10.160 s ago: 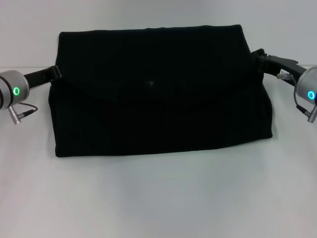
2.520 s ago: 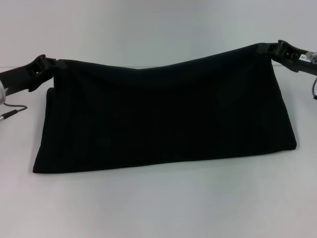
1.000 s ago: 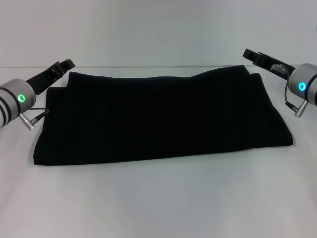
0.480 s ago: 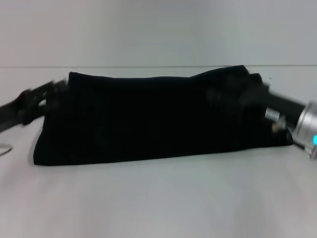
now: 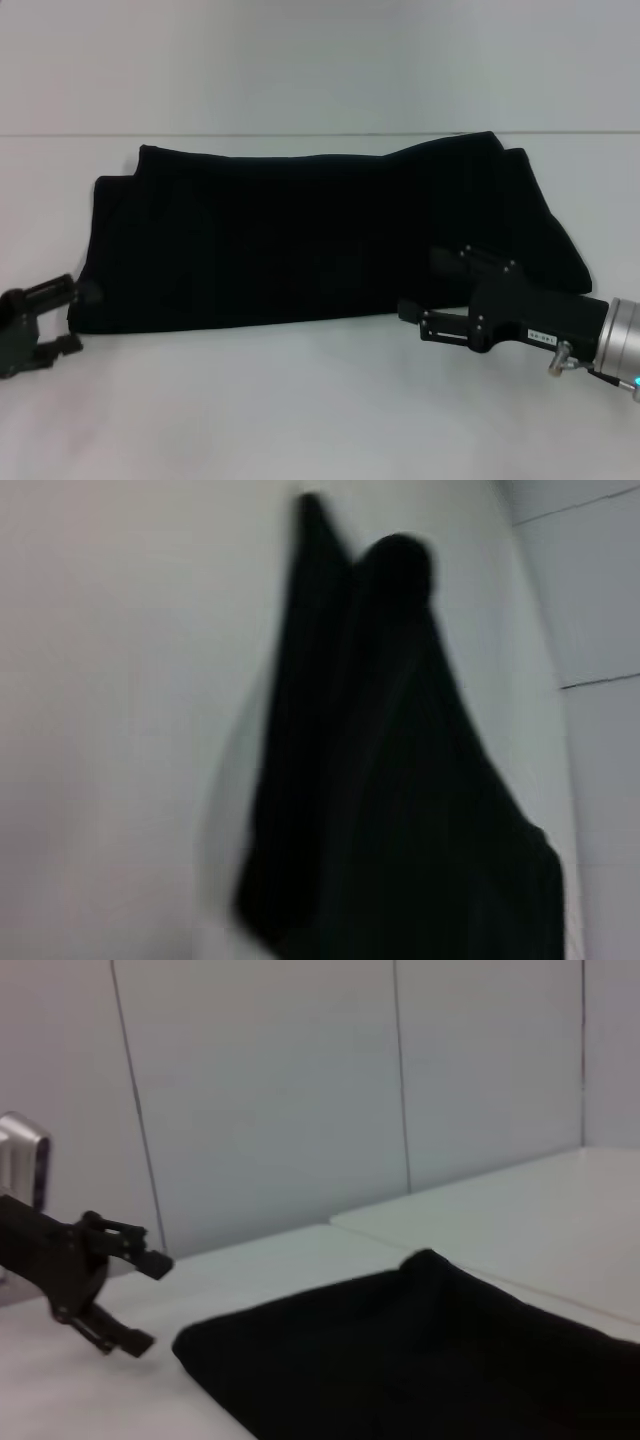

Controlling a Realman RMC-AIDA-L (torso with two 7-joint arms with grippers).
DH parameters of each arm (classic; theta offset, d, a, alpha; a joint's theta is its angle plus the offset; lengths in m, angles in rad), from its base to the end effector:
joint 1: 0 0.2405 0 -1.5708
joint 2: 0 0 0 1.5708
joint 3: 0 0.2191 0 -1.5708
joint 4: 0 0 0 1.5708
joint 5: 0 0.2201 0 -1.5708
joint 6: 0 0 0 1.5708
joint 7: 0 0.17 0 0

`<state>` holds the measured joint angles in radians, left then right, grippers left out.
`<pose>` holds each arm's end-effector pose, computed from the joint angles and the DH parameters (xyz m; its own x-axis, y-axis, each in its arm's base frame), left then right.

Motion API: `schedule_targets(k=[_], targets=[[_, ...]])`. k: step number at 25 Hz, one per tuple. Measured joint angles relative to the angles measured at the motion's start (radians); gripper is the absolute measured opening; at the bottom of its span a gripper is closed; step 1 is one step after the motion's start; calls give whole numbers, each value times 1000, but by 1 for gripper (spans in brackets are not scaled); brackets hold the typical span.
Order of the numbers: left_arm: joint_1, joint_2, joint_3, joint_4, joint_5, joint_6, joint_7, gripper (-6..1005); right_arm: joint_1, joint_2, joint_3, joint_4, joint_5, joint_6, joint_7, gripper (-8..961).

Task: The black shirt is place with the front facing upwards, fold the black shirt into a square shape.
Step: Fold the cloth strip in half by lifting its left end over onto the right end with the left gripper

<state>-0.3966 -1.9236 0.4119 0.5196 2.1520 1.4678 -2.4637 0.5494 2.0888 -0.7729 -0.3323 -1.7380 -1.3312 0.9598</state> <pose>-0.3451 0.3012 0.0567 -0.3250 0.7927 0.5158 0.9343 0.1846 0.3050 0.2388 0.3312 -0.0564 0.7959 -0.1985 -0.5720 -0.4257 -0.8552 -0.2956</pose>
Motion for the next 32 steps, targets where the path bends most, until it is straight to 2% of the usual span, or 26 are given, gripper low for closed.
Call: schedule_targets(k=[7,17,32], targets=[[0,5,-12,1,23,-59,-98,944,-5,1,-5,11,-2,28,-21,923],[-15,-5,-5,-30,24,-154,-123,918,-6,2,-14,12,-3,25,-24,923],[-95,-19,40,-61,27,-255,-113,878,1,3,-14,26,-3,16,-21,923]])
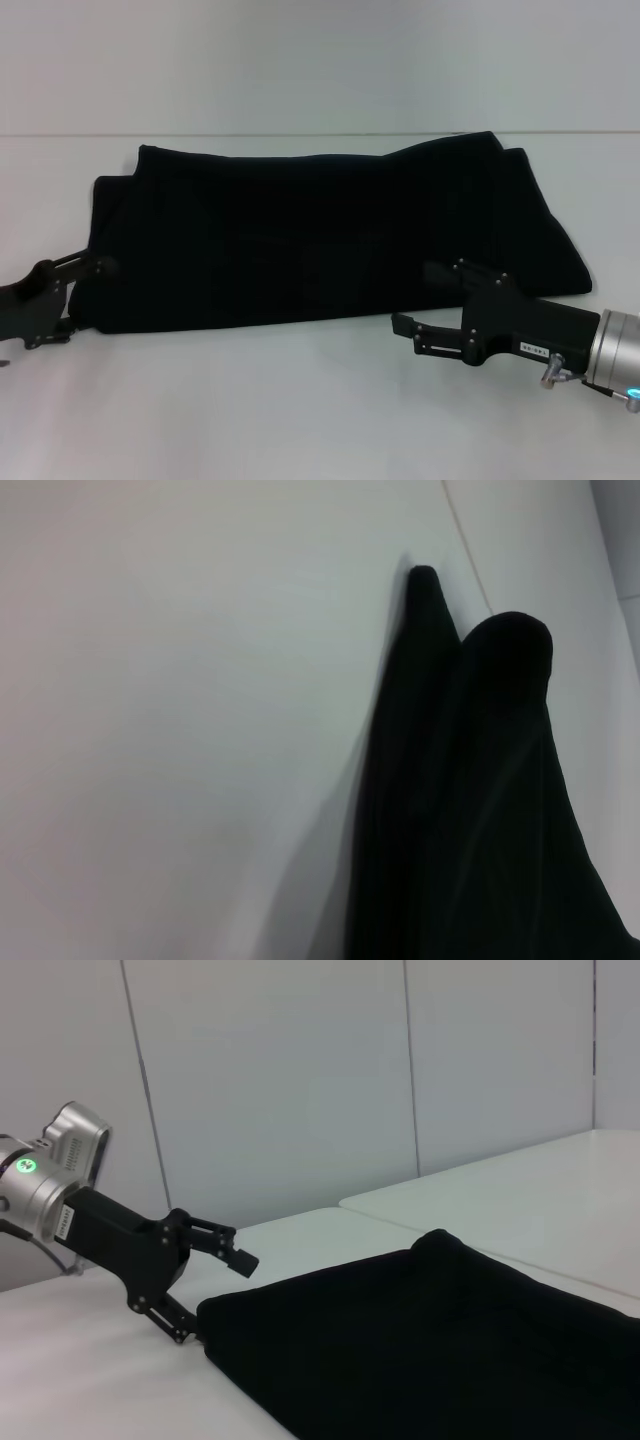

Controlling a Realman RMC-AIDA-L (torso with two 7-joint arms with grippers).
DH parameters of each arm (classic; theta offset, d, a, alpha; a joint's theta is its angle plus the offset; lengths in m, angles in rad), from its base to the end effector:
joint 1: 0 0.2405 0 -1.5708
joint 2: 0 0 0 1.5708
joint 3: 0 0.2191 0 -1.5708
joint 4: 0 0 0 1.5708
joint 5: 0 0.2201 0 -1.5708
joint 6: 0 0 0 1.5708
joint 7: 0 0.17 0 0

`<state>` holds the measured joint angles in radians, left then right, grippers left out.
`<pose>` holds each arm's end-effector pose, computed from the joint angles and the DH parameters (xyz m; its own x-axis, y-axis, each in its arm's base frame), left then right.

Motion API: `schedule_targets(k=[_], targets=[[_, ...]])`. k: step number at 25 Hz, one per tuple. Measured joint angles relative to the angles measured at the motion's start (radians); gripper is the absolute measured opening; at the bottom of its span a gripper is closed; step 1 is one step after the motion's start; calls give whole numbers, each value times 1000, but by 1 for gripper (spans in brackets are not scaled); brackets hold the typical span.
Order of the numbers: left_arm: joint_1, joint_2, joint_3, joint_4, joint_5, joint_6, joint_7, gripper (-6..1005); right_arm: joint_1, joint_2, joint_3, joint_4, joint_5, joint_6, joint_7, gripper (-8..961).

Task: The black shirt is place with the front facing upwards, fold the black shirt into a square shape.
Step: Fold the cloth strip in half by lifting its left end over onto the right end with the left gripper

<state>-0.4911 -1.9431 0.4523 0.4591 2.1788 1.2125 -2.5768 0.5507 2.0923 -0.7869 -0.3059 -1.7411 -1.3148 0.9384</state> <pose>-0.3488 0.3408 0.0373 -0.3995 0.7216 0.5654 0.9167 0.3094 0.2529 0.2412 0.3261 -0.0651 0.8044 -0.2083 -0.5564 -0.4219 -0.8596 -0.2881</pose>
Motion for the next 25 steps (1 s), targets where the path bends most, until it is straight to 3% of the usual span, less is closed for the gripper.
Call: schedule_targets(k=[9,17,25], targets=[[6,0,14,11,0,-16,41,854,-3,0,0,1,2,-8,0,923],[-1,0,18,7,1,-19,43,602,-1,0,-1,1,1,-10,4,922],[-1,1,19,11,1,-22,52,283,1,0,-27,1,0,-10,2,922]])
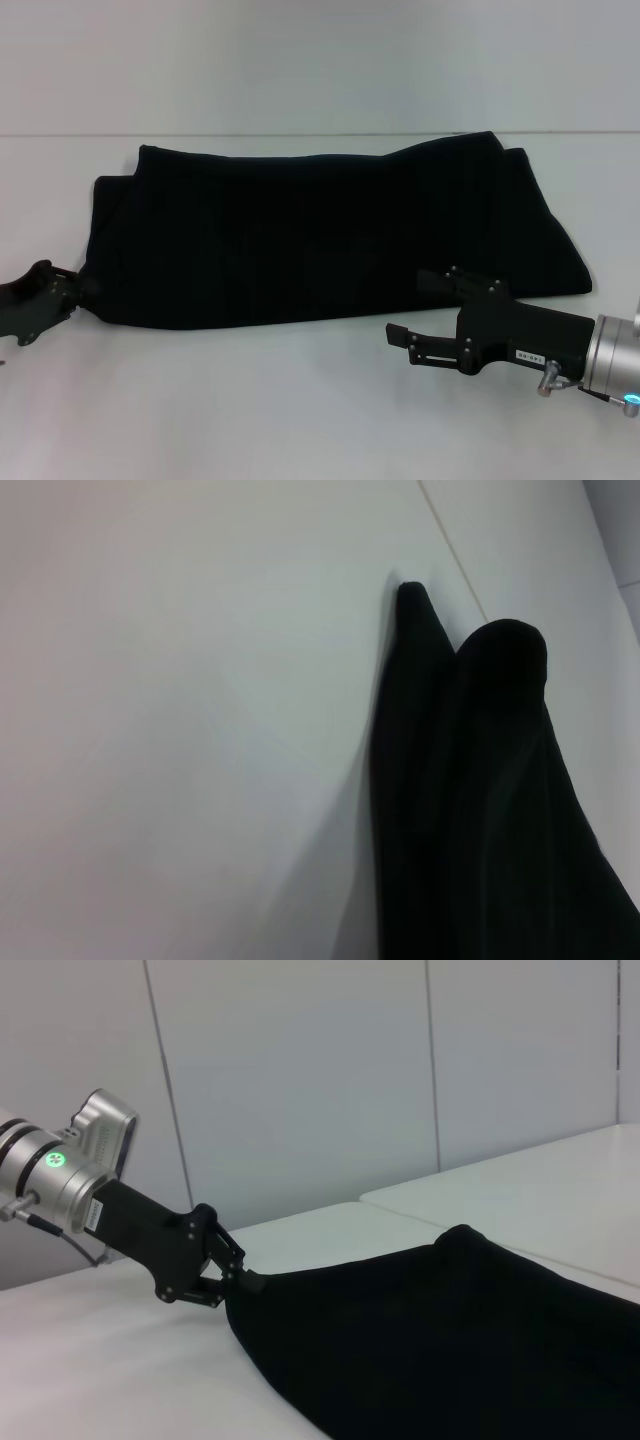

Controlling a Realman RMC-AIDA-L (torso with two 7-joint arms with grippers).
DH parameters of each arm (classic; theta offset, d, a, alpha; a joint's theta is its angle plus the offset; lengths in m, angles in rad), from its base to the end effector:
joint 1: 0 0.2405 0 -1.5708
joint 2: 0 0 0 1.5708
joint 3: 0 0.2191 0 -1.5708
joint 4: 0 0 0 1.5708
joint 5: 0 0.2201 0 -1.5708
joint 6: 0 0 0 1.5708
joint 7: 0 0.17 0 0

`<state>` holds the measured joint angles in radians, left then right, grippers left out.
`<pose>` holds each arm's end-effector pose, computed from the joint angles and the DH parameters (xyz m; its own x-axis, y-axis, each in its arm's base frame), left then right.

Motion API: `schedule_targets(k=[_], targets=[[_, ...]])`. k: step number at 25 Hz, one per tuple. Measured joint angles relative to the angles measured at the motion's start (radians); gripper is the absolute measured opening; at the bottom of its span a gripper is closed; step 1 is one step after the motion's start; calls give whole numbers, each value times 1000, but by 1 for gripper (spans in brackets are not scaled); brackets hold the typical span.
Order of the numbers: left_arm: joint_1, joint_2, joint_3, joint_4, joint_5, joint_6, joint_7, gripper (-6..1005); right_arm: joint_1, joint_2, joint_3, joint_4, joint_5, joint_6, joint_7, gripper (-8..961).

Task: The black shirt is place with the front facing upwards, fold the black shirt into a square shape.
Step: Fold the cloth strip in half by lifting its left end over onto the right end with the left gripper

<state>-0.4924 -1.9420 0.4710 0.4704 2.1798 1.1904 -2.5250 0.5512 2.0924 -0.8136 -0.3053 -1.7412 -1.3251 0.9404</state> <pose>-0.3509 0.3438 0.0396 -0.3316 0.7352 0.5912 0.9433 0.2695 0.1939 0.2390 0.3222 -0.0686 0.8103 -0.2076 -0.5480 -0.4051 -0.8742 -0.2678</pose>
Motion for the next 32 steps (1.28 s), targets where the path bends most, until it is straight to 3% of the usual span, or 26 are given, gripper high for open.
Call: schedule_targets(k=[8,18,25,32], targets=[[2,6,-7,1,-10,2,27,21,1,0,-9,-3,0,4,-1,922],[31,32,-75,28,-12,9,48,21,4,0,-11,-8,6,4,3,923],[76,94,-192,42,-4,16,48,20,-3,-1,-4,-9,8,2,4,923],[71,117,-251,59,-9,98,43,20,-16,-4,11,-5,10,5,4,923]])
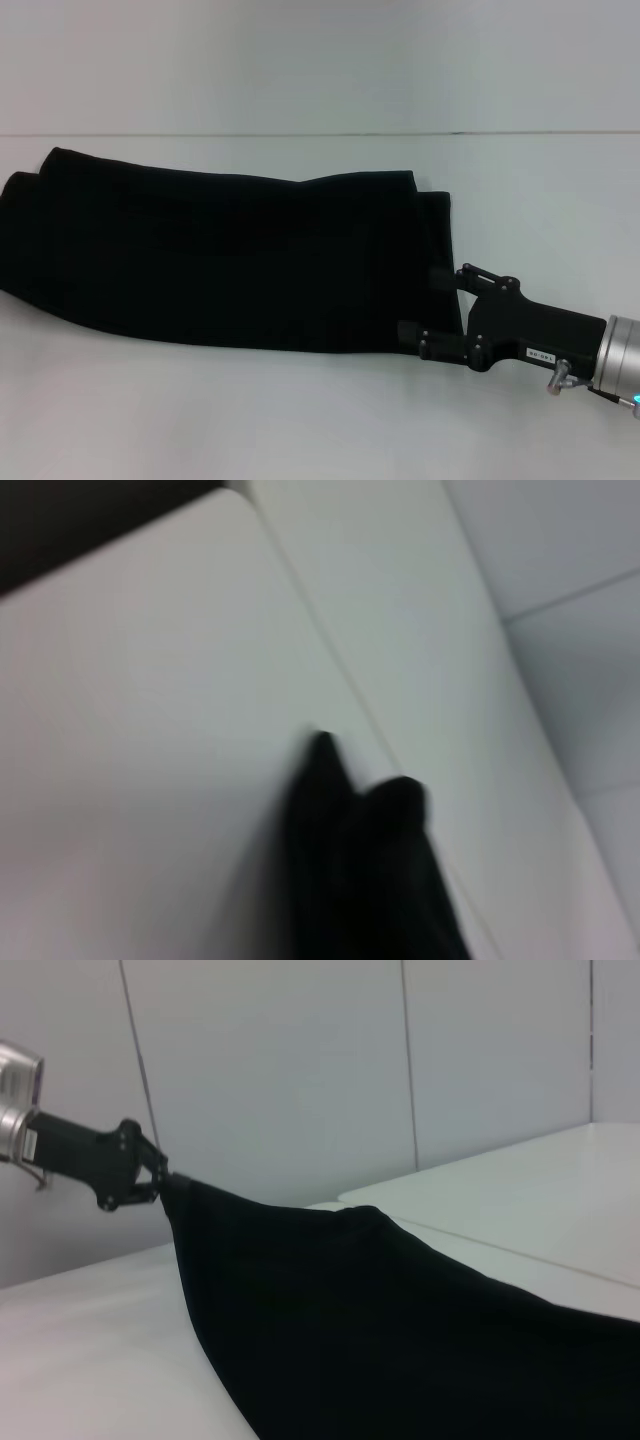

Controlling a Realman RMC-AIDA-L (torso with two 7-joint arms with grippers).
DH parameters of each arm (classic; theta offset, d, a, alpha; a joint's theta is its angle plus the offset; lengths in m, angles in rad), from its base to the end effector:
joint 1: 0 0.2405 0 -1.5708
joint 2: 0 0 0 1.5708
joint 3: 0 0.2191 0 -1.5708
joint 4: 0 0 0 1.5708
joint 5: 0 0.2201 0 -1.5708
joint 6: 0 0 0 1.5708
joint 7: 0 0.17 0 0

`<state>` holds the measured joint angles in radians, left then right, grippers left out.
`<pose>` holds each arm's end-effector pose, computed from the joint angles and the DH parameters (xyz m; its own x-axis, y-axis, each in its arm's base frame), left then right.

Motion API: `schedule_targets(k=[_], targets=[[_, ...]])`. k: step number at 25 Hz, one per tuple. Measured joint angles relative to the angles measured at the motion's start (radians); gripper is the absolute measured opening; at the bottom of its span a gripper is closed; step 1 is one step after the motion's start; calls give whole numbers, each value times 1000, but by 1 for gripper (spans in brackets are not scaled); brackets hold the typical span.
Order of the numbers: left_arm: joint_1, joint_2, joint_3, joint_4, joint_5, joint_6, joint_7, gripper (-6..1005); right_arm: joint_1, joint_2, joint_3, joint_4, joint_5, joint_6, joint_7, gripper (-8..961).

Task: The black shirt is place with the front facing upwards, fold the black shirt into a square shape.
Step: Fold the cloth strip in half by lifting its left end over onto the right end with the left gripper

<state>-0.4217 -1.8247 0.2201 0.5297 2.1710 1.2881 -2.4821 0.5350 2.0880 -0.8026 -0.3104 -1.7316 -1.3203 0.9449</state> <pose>-0.3854 0.3303 0.1398 -0.3480 0.5535 0.7567 0.9359 0.2520 0.2460 0.2453 0.3227 -0.0637 0.8021 -0.2186 -0.5558 -0.4302 -0.8570 -0.2837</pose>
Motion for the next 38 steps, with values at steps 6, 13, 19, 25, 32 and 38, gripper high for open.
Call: schedule_targets(k=[6,13,19,25,32,38], targets=[[-77,-2,-2,5,-56,95,2,20,-22,-1,27,3,0,5,0,923],[-286,-61,31,5,-120,177,8,21,-66,-5,73,4,0,6,0,923],[-475,-181,164,4,-122,143,24,20,-95,-5,98,4,0,6,0,923],[-514,-327,328,-24,-124,38,58,21,-113,-6,104,4,-1,7,0,924],[-502,-344,364,-329,-198,-75,247,20,-102,2,124,27,0,59,3,924],[-479,-339,366,-290,-199,-20,244,22,-32,7,156,45,19,125,-2,924]])
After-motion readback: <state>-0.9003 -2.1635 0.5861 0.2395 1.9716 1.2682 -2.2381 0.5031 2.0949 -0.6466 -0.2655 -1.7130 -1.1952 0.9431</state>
